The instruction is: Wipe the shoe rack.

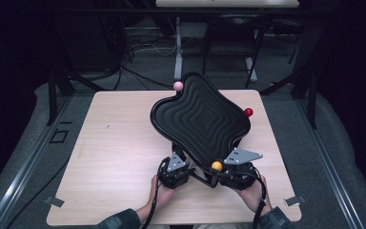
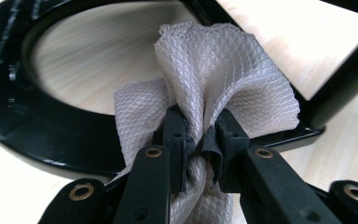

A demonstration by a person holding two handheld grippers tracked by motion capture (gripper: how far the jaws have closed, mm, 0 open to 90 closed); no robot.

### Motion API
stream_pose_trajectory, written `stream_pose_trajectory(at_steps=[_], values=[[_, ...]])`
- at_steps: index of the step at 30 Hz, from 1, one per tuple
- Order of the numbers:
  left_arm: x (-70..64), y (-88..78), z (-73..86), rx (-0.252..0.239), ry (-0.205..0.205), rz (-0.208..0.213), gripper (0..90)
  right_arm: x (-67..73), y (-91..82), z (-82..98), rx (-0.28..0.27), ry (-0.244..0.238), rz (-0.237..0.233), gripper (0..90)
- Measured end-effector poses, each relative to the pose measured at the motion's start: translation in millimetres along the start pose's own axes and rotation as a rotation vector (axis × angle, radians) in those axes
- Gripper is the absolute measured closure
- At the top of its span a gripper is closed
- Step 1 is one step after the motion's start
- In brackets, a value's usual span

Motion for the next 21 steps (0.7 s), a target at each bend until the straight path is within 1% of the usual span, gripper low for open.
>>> stream_pose_trajectory(at_steps=[2,3,5,7,10,11,12,13,14,16,17,18,20,21], values=[[-5.2,1.3,-0.4,-0.001,0.003,0.010,77.5,0.1,0.0,0.0,0.000,0.000,0.000,59.5],[-7.7,1.9,-0.9,-0.001,0.013,0.010,77.5,0.1,0.0,0.0,0.001,0.000,0.000,59.5],[-12.5,3.1,-1.7,0.004,0.020,0.019,77.5,0.1,0.1,-0.1,0.001,0.000,0.000,59.5],[-18.1,5.0,-2.8,-0.001,0.020,0.030,77.5,0.1,0.0,-0.1,0.001,0.000,0.001,59.5],[-25.0,7.0,-4.2,0.004,0.036,0.046,77.5,0.2,0.1,-0.1,0.002,0.001,0.002,59.5],[-26.8,7.7,-4.6,0.002,0.037,0.050,77.5,-0.1,-0.3,0.1,0.009,0.002,0.013,59.5],[-29.6,8.5,-5.1,0.001,0.037,0.057,77.5,0.2,0.1,-0.2,0.001,0.001,-0.001,59.5],[-31.1,8.9,-5.3,0.001,0.038,0.062,77.5,0.1,-0.1,0.0,0.004,0.002,0.005,59.5],[-33.1,9.6,-5.7,0.002,0.045,0.067,77.5,0.1,0.1,-0.1,0.002,0.001,0.001,59.5],[-36.5,10.5,-6.3,0.005,0.045,0.078,77.5,-0.3,-0.5,0.3,0.014,0.003,0.019,59.5],[-38.4,11.1,-6.8,0.006,0.049,0.082,77.5,0.0,-0.1,0.0,0.006,0.002,0.008,59.5],[-40.1,11.8,-7.1,0.004,0.047,0.089,77.5,0.1,0.0,-0.1,0.004,0.001,0.004,59.5],[-43.7,13.1,-8.1,0.003,0.057,0.095,77.5,0.2,0.2,-0.2,0.001,0.001,-0.002,59.5],[-44.7,13.1,-8.1,0.010,0.055,0.097,77.5,-0.3,-0.5,0.3,0.014,0.003,0.018,59.5]])
Point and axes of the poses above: each handheld gripper's, and its own axes: y roughly forward along the jaws, z roughly out of its underside, x roughly to its left, the point moved 5 cm from there along y, roughly forward along the jaws, and after that the axes turned 14 degrees about x, right-handed, at the moved point
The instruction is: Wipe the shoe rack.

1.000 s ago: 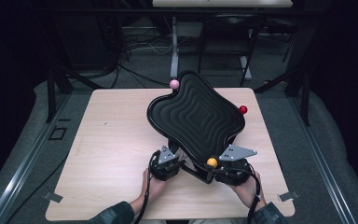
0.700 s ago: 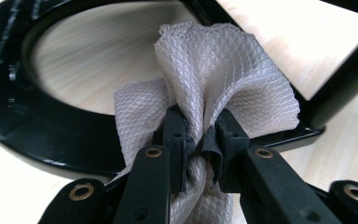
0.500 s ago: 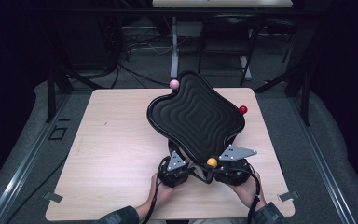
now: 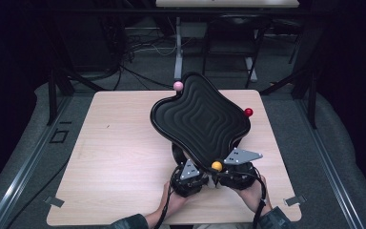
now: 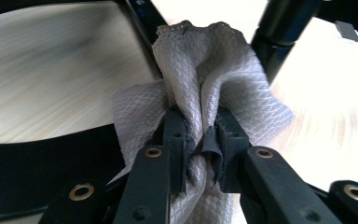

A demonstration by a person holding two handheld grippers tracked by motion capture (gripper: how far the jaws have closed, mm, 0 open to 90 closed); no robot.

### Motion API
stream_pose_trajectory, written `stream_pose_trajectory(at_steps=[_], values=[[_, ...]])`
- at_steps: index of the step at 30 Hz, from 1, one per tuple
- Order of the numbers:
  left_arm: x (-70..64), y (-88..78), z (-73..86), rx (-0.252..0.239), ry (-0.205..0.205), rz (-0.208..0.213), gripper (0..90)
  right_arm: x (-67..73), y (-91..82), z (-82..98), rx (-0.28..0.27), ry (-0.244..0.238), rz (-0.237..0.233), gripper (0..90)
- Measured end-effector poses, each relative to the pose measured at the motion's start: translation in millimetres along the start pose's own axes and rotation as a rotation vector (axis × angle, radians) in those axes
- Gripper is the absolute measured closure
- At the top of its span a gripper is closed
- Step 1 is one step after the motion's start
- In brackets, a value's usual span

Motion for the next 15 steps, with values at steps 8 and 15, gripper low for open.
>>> stream_pose_trajectory(at_steps=[8,15], values=[[0.5,-0.1,-0.2,0.004,0.008,0.004,77.6,0.5,0.6,-0.4,-0.011,-0.003,-0.019,59.5],[6.2,-2.9,1.1,0.005,0.008,-0.012,77.7,0.6,0.4,-0.4,-0.008,-0.005,-0.017,59.5]])
Point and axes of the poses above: each handheld gripper's, and its own axes: y roughly forward along the jaws, z roughly out of its underside, x roughly to its left, the point moved 5 cm from there along y, roughly forward along the jaws, and after that the axes turned 14 degrees about x, right-handed, at the moved point
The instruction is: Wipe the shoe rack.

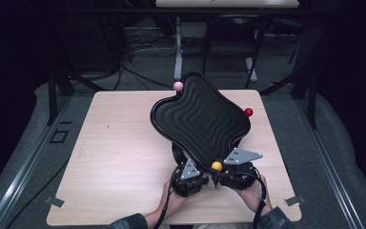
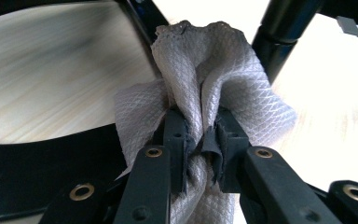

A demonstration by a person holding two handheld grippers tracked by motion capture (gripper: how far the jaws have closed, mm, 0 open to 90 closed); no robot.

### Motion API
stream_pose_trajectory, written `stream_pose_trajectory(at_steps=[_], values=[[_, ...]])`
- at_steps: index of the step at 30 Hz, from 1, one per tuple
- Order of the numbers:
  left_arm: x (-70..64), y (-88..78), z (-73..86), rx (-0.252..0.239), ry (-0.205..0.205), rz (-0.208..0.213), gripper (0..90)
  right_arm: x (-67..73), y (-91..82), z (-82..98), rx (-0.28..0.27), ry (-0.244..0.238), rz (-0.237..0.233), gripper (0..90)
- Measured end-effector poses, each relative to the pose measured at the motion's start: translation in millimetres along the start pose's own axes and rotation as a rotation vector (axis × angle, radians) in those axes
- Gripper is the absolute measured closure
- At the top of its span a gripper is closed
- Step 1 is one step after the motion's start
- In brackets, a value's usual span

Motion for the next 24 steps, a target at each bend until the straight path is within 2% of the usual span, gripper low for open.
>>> stream_pose_trajectory(at_steps=[14,24], values=[[37.5,-15.0,8.2,0.013,-0.060,-0.081,77.7,-0.3,0.0,-0.1,0.001,-0.002,-0.002,59.5],[71.6,-29.0,15.3,0.025,-0.118,-0.155,77.6,-0.7,0.0,-0.3,0.005,-0.006,-0.004,59.5]])
Point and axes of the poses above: each handheld gripper's, and its own axes: y roughly forward along the jaws, z roughly out of its underside, x roughly to its left, the point moved 5 cm from there along y, roughly forward along the jaws, and after that the axes turned 14 degrees about x, right-handed, at the moved point
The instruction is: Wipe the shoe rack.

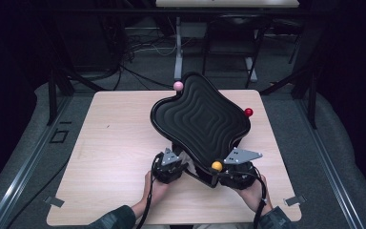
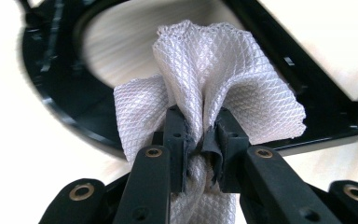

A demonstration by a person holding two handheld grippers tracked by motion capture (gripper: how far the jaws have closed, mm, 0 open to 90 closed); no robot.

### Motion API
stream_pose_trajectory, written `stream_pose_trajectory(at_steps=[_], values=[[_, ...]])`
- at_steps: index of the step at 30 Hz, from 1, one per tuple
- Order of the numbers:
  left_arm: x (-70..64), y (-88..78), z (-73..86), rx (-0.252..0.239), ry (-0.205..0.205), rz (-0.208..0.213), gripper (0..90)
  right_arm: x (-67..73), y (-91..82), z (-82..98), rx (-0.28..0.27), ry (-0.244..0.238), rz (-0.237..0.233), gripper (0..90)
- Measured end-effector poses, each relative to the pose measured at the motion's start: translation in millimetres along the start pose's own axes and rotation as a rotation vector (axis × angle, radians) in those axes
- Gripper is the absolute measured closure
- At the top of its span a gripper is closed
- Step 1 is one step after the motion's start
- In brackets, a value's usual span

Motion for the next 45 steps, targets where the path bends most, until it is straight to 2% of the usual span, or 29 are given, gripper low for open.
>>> stream_pose_trajectory(at_steps=[7,11,21,24,26,30,37,43,45], values=[[29.9,-12.8,4.1,-0.008,-0.075,-0.048,77.5,-0.1,-0.5,0.2,0.010,0.000,-0.003,59.5],[43.0,-23.9,7.3,-0.018,-0.102,-0.067,77.4,-0.3,-0.6,0.1,0.012,-0.002,-0.001,59.5],[66.4,-57.5,15.1,-0.047,-0.160,-0.090,77.4,-0.5,-0.5,-0.6,0.014,0.002,0.002,59.4],[71.5,-70.3,17.9,-0.057,-0.169,-0.098,77.3,-0.6,-0.4,-1.1,0.012,0.001,-0.010,59.4],[73.3,-74.8,20.1,-0.055,-0.171,-0.102,77.1,-1.3,-1.0,-0.9,0.024,0.003,0.002,59.2],[76.9,-82.8,24.8,-0.050,-0.176,-0.101,77.1,-1.1,-1.3,-1.3,0.027,0.001,-0.012,59.1],[79.9,-85.4,27.3,-0.052,-0.191,-0.098,77.1,0.0,-1.7,-1.4,0.037,-0.023,-0.012,59.6],[78.4,-82.1,27.5,-0.041,-0.183,-0.088,77.1,-2.5,-6.0,2.4,0.058,-0.044,-0.034,59.6],[78.9,-82.6,27.6,-0.041,-0.185,-0.088,77.1,-3.8,-8.4,4.3,0.067,-0.051,-0.058,59.6]])
Point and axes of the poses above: each handheld gripper's, and its own axes: y roughly forward along the jaws, z roughly out of its underside, x roughly to its left, the point moved 5 cm from there along y, roughly forward along the jaws, and after that the axes turned 14 degrees about x, right-handed, at the moved point
